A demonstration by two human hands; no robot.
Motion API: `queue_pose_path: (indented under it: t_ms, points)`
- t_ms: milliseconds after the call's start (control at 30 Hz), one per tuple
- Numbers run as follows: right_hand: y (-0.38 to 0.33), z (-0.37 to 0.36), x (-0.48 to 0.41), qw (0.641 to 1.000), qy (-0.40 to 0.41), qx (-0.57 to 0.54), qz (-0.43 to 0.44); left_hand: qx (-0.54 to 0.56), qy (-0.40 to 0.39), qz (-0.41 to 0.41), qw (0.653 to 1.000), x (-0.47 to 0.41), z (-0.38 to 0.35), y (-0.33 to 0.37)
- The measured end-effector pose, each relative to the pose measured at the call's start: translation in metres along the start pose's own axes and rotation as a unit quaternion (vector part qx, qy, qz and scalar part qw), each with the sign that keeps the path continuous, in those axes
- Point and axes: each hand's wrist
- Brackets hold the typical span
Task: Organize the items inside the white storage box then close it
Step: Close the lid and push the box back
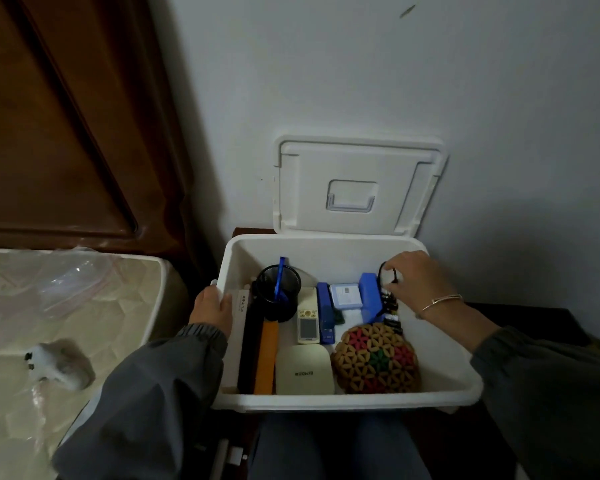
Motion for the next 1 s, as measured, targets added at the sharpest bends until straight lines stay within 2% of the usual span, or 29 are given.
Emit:
queue_pose_path:
  t_ms: [167,267,533,633,700,800,900,1000]
  points:
    - [0.028,0.027,0.008,0.996,0.069,-0.047,-0.043,-0.021,-0.031,-0.002,0.999,-0.006,0.005,0.005]
    - [0.045,0.035,0.003,0.994,0.087,-0.039,-0.057,-0.058,-0.039,-0.012,0.997,-0.024,0.022,0.017]
    - [0.074,0.041,-0.045,0.980,0.127,-0.083,-0.128,-0.094,0.070,-0.154,0.981,-0.086,0.061,0.106]
    - [0.089,0.040,-0.073,0.976,0.129,-0.086,-0.153,-0.069,0.102,-0.194,0.973,-0.111,0.062,0.142]
    - [0.101,0.036,-0.092,0.973,0.128,-0.085,-0.173,-0.016,0.138,-0.214,0.967,-0.132,0.058,0.162]
    - [0.117,0.025,-0.117,0.967,0.131,-0.095,-0.198,0.074,0.187,-0.173,0.964,-0.162,0.048,0.185]
    - [0.128,0.005,-0.139,0.955,0.123,-0.127,-0.237,0.108,0.161,-0.127,0.973,-0.189,0.022,0.194]
    - [0.134,-0.015,-0.156,0.934,0.107,-0.184,-0.288,0.077,0.069,-0.111,0.988,-0.203,-0.020,0.194]
Point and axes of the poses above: each hand's wrist, its own x-axis away from the middle knuckle, its own z-axis out of the back of the hand, y = z × x, and after that the axes turned 14 degrees about y, right-handed
